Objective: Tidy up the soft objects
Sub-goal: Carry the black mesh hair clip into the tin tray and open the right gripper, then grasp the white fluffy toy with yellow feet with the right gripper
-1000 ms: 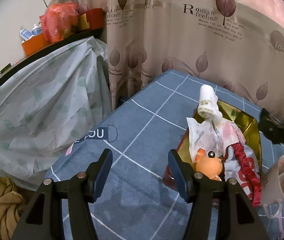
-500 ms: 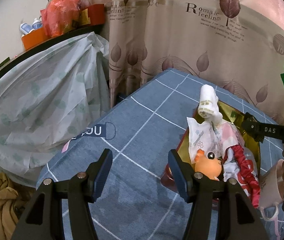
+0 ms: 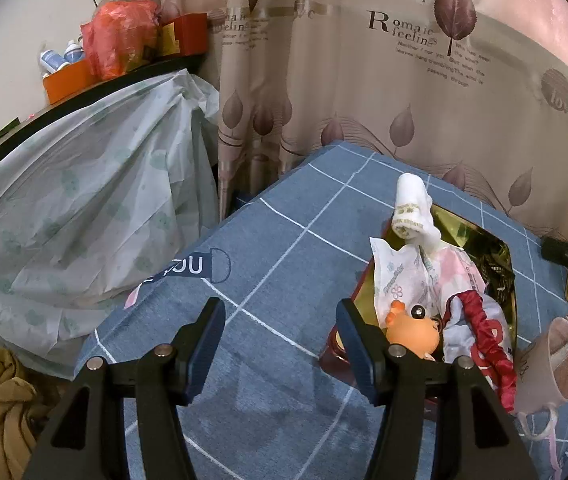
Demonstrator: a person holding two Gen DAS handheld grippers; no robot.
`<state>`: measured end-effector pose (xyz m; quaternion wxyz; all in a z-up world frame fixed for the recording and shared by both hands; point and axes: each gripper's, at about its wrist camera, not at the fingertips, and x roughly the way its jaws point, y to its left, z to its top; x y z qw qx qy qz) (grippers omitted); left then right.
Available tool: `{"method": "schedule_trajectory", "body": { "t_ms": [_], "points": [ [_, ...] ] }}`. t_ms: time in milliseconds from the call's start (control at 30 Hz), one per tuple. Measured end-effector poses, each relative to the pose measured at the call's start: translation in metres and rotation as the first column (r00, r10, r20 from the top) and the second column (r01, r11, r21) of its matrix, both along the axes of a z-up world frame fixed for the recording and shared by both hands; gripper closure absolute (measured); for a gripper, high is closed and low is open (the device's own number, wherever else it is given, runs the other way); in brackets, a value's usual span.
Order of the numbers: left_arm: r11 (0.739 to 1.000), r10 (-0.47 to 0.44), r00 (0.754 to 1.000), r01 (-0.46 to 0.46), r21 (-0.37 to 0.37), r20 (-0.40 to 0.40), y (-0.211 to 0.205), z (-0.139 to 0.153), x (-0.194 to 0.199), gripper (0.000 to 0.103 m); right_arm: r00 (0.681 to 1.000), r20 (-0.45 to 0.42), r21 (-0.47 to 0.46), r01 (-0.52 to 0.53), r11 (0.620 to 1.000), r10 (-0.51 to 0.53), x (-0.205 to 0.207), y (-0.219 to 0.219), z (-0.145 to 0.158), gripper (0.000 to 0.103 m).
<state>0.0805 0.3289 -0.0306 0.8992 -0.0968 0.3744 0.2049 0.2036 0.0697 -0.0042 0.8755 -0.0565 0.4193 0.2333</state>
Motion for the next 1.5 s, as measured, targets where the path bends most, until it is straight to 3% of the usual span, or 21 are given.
{"method": "schedule_trajectory", "body": {
  "t_ms": [267,467,633,933,1200,1333,1500],
  "points": [
    [1.0,-0.005,1.0,0.005,0.029,-0.005,-0.005,0.001,0.0,0.044,0.987,0.018,-0.04,0.16,0.986,-0.16,-0.037,-0.11,-0.013,0.04],
    [0.998,-0.013,1.0,0.013,0.064,0.001,-0.016,0.003,-0.001,0.044,0.927,-0.004,-0.017,0.375,0.927,-0.375,-0.041,-0.216,-0.028,0.04],
    [0.994,-0.026,1.0,0.026,0.109,0.005,-0.025,0.004,0.0,0.044,0.882,-0.002,0.003,0.472,0.882,-0.472,-0.043,-0.27,-0.043,0.04],
    [0.981,-0.075,0.997,0.072,0.178,0.011,-0.047,0.005,0.001,0.044,0.858,-0.006,0.018,0.514,0.858,-0.514,-0.029,-0.302,-0.079,0.042],
    [0.961,-0.177,0.984,0.173,0.216,-0.005,-0.089,0.01,-0.004,0.044,0.856,-0.016,0.057,0.518,0.854,-0.518,-0.004,-0.315,-0.09,0.043],
    [0.939,-0.266,0.964,0.257,0.229,0.006,-0.126,0.018,-0.011,0.044,0.859,-0.032,0.08,0.511,0.856,-0.511,0.001,-0.317,-0.096,0.066],
    [0.904,-0.387,0.922,0.372,0.211,0.03,-0.178,0.033,-0.007,0.042,0.872,0.02,0.044,0.488,0.872,-0.489,-0.014,-0.315,-0.096,0.072]
  ]
}}
